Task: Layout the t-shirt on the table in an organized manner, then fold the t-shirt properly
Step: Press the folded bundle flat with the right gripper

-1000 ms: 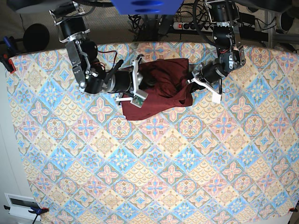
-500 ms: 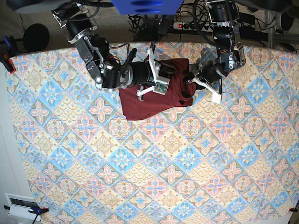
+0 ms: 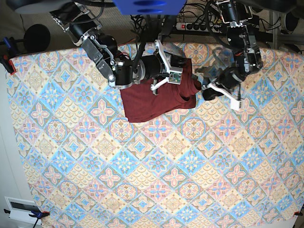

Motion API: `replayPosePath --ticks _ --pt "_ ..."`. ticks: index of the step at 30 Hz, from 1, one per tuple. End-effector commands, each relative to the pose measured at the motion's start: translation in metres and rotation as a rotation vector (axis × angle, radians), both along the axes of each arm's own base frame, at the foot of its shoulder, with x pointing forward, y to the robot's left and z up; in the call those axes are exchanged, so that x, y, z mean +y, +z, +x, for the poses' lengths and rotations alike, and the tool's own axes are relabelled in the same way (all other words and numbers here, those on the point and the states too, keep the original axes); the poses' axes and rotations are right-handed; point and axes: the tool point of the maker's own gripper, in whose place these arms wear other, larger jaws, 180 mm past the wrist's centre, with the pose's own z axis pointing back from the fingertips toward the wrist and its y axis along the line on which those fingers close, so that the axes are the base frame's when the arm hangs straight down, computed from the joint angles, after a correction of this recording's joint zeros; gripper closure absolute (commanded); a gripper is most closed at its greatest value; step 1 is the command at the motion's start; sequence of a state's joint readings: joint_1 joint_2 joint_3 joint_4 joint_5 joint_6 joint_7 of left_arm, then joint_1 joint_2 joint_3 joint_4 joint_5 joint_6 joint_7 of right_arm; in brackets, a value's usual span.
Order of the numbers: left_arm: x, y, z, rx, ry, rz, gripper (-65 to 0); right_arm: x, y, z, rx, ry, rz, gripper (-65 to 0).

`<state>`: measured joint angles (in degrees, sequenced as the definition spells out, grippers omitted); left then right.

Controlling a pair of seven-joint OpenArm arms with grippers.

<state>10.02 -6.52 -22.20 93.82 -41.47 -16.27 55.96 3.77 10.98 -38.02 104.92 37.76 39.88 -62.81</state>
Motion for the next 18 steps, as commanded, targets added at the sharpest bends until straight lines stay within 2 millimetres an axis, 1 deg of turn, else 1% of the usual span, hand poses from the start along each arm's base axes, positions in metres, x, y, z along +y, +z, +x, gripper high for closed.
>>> replayPosePath --ticks 1,3,6,7,9,11,12,13,15,18 --pt "0.008 0.012 0.008 -0.046 0.016 0.008 -0.4 0.006 0.013 0.003 -0.013 0.002 0.050 -3.2" --pt "0.013 0.013 0.009 -0.049 0.025 0.015 -0.4 0.006 0.014 0.007 -0.025 0.002 0.048 -5.6" --pt "0.012 0.012 0.006 -0.043 0.025 0.011 -0.5 0.006 0.016 0.011 -0.037 0.003 0.048 -8.8" --pt "0.010 0.012 0.006 -0.042 0.024 -0.007 -0.7 0.005 0.016 0.011 -0.037 0.003 0.047 -9.2" --pt "0.000 0.012 -0.002 -0.009 -0.008 -0.072 -0.9 0.005 0.017 0.012 -0.041 0.003 0.047 -9.5" --pt "-0.013 0.017 -0.009 0.009 -0.040 -0.161 -2.6 0.002 0.015 0.012 -0.042 0.003 0.037 -9.4" --pt "-0.015 0.022 -0.010 0.002 -0.041 -0.204 -4.0 -0.001 0.013 0.012 -0.041 0.002 0.030 -9.4" --pt "-0.009 0.024 -0.015 0.000 -0.016 -0.238 -5.6 -0.001 0.013 0.012 -0.041 0.002 0.029 -9.4" --pt "0.010 0.026 -0.025 -0.001 0.022 -0.250 -9.9 -0.001 0.013 0.012 -0.041 0.002 0.029 -9.4" --pt "0.022 0.023 -0.034 0.033 -0.026 -0.193 -17.0 -0.001 0.013 0.012 -0.041 0.002 0.029 -9.4"
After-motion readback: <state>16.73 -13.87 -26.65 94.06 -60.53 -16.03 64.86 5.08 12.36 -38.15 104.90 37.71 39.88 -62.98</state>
